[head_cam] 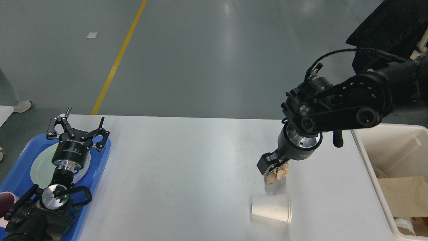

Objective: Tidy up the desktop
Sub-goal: 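Move the right gripper down to the nearer white paper cup, then grasp the nearer white paper cup with the right gripper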

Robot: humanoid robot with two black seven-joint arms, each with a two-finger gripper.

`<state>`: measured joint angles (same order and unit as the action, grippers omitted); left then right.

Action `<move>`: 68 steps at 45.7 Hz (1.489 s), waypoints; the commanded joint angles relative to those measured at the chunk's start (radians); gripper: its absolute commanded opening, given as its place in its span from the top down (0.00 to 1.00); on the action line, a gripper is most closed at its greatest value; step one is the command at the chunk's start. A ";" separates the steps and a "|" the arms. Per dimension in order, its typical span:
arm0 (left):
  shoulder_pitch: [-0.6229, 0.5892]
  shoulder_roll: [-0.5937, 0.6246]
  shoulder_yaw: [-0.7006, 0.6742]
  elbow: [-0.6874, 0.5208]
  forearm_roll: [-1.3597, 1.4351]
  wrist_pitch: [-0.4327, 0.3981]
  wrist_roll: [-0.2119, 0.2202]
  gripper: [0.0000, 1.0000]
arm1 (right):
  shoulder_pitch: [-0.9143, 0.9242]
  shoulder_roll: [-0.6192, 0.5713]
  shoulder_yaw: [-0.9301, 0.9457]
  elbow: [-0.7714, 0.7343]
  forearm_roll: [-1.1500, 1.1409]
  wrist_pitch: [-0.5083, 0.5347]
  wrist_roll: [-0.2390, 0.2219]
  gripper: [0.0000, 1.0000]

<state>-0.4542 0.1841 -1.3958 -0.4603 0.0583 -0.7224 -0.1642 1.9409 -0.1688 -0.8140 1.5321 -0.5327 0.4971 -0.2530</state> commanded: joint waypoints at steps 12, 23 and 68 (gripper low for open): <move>0.000 0.000 0.000 0.000 0.000 0.000 0.000 0.04 | -0.237 0.077 0.065 0.042 -0.576 -0.086 -0.055 0.06; 0.000 0.000 0.000 0.000 0.000 -0.002 0.000 0.04 | -0.385 0.133 0.058 -0.006 -0.664 -0.088 -0.055 0.05; 0.000 0.000 0.000 0.000 0.000 -0.002 0.000 0.04 | -0.585 0.219 -0.034 -0.243 -0.659 -0.103 -0.055 0.06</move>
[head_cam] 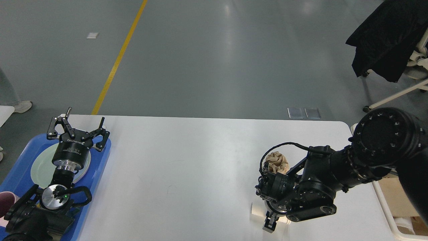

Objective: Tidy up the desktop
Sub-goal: 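Grasp the nearer white paper cup with the right gripper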

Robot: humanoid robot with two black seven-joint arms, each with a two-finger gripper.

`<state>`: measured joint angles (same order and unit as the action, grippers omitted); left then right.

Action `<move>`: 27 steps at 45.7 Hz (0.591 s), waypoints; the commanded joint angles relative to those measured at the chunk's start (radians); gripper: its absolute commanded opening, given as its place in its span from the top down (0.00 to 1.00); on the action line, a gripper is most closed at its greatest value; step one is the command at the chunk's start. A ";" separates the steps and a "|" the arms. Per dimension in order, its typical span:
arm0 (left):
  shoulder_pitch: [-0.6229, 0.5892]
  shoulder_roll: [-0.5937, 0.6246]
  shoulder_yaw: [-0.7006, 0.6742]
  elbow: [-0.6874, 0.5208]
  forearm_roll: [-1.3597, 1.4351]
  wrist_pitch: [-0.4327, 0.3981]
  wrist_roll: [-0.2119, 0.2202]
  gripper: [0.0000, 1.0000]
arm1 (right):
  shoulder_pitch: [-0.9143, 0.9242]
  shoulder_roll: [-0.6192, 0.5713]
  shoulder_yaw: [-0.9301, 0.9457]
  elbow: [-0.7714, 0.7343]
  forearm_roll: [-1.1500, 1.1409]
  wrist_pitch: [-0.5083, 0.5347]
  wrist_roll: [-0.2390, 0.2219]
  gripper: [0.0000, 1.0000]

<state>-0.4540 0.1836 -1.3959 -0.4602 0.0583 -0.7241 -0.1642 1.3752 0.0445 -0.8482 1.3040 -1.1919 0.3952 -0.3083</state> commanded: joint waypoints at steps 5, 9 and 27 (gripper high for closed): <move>0.000 0.001 0.000 0.000 0.000 0.000 0.000 0.04 | -0.041 0.006 0.000 -0.045 0.003 -0.001 0.000 0.10; 0.000 0.001 0.000 0.000 0.000 0.000 0.000 0.04 | -0.061 0.012 -0.002 -0.071 0.005 -0.001 -0.002 0.13; 0.000 0.001 0.000 0.000 0.000 0.002 0.000 0.04 | -0.054 0.006 -0.038 -0.075 0.037 0.014 0.000 0.58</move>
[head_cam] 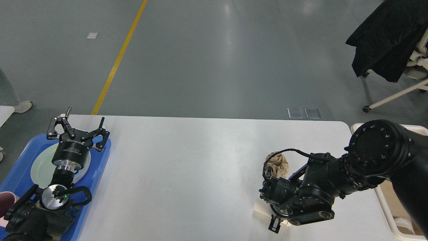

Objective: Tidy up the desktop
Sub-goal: 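Grasp the nearer white paper cup with the right gripper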

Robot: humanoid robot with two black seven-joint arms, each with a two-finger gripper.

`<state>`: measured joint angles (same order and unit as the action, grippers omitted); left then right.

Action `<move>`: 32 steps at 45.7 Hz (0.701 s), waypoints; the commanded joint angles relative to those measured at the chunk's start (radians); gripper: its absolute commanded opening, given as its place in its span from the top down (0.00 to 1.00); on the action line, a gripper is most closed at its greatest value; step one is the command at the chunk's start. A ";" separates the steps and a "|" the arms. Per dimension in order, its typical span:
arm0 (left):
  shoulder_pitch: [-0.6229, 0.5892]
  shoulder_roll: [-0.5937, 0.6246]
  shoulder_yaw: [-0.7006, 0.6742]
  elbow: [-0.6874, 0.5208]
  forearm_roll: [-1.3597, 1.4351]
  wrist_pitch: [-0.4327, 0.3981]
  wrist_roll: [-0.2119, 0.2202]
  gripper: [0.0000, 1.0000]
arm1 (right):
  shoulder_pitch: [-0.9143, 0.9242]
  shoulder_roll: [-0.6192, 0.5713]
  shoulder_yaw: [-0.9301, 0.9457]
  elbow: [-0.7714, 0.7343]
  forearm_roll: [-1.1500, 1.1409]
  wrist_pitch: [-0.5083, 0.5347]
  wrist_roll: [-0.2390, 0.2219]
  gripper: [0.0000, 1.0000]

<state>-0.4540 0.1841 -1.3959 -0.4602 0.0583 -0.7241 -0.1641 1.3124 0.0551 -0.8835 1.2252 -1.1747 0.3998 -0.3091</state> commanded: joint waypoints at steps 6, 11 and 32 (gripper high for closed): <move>0.000 0.000 0.000 0.000 0.000 0.002 0.000 0.04 | 0.021 -0.008 -0.005 0.008 0.061 0.011 0.002 0.81; 0.000 0.000 0.000 0.000 0.000 0.002 0.000 0.04 | 0.037 -0.021 -0.005 0.017 0.119 0.013 0.007 1.00; 0.000 0.000 0.000 0.000 0.000 0.000 0.000 0.04 | 0.096 -0.035 -0.002 0.030 0.308 0.011 0.002 1.00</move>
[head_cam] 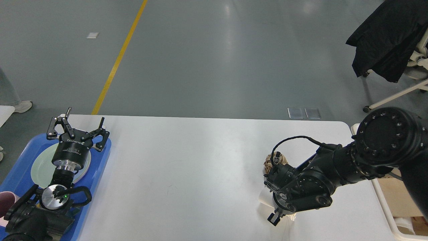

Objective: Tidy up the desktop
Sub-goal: 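Grasp the nearer white paper cup with the right gripper, then carry the paper cup into the white bin and release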

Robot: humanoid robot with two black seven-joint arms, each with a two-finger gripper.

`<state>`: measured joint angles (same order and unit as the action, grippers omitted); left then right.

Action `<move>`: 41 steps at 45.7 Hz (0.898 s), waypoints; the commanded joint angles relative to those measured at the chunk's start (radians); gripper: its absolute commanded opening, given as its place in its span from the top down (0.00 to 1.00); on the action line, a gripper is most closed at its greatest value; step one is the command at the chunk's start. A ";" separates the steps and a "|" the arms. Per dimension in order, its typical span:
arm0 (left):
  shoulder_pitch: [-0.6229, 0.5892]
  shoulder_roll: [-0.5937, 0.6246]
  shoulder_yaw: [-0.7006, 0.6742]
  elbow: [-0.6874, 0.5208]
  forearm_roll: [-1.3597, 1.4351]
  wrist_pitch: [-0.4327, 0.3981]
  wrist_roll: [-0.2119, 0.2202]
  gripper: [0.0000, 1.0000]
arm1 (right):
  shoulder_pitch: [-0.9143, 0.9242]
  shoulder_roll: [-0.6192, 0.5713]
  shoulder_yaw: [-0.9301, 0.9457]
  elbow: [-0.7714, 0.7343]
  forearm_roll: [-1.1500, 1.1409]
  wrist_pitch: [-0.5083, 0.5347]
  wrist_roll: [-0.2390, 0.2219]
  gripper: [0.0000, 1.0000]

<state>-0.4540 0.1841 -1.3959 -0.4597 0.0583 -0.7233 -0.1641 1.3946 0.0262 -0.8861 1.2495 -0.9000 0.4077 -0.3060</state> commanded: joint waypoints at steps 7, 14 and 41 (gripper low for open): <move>0.000 0.000 0.000 0.000 0.000 0.001 0.000 0.04 | 0.056 -0.017 0.004 0.019 0.162 0.003 0.005 1.00; 0.000 -0.002 0.000 0.000 0.000 -0.001 0.000 0.03 | 0.191 -0.095 0.004 0.111 0.398 0.005 0.033 1.00; 0.000 0.000 0.000 0.000 0.000 -0.001 0.000 0.04 | 0.865 -0.230 -0.548 0.380 0.782 0.275 0.453 1.00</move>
<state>-0.4541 0.1839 -1.3959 -0.4603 0.0583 -0.7233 -0.1641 2.1825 -0.1967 -1.3573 1.5904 -0.1185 0.6475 0.1284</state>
